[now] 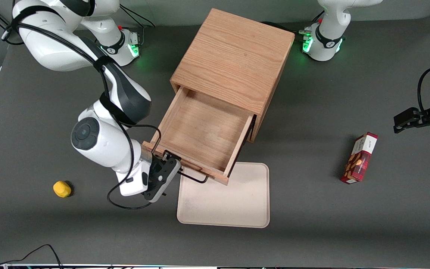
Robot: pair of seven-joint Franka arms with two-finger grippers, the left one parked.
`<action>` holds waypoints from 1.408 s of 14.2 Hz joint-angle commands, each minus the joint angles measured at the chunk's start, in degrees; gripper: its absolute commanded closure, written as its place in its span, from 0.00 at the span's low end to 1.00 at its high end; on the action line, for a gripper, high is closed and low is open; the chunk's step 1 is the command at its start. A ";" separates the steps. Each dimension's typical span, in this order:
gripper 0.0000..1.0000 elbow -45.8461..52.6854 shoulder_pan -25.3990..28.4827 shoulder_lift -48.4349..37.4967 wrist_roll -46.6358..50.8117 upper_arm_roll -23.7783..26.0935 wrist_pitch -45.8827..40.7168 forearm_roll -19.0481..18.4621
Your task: Open upper drawer
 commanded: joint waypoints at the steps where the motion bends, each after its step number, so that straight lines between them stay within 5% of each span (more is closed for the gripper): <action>1: 0.00 -0.81 0.44 -8.51 15.58 -0.04 -7.48 1.66; 5: 0.00 -11.85 -3.94 -27.39 18.19 -5.90 -17.79 0.86; 6: 0.00 -19.98 -3.43 -37.01 19.14 -11.50 -17.54 0.95; 11: 0.00 -42.25 -3.34 -58.87 28.38 -23.22 -9.83 5.41; 16: 0.00 -41.62 -2.99 -59.88 18.98 -35.88 -10.24 10.25; 20: 0.00 -33.01 -2.99 -54.35 18.97 -36.96 -16.11 12.55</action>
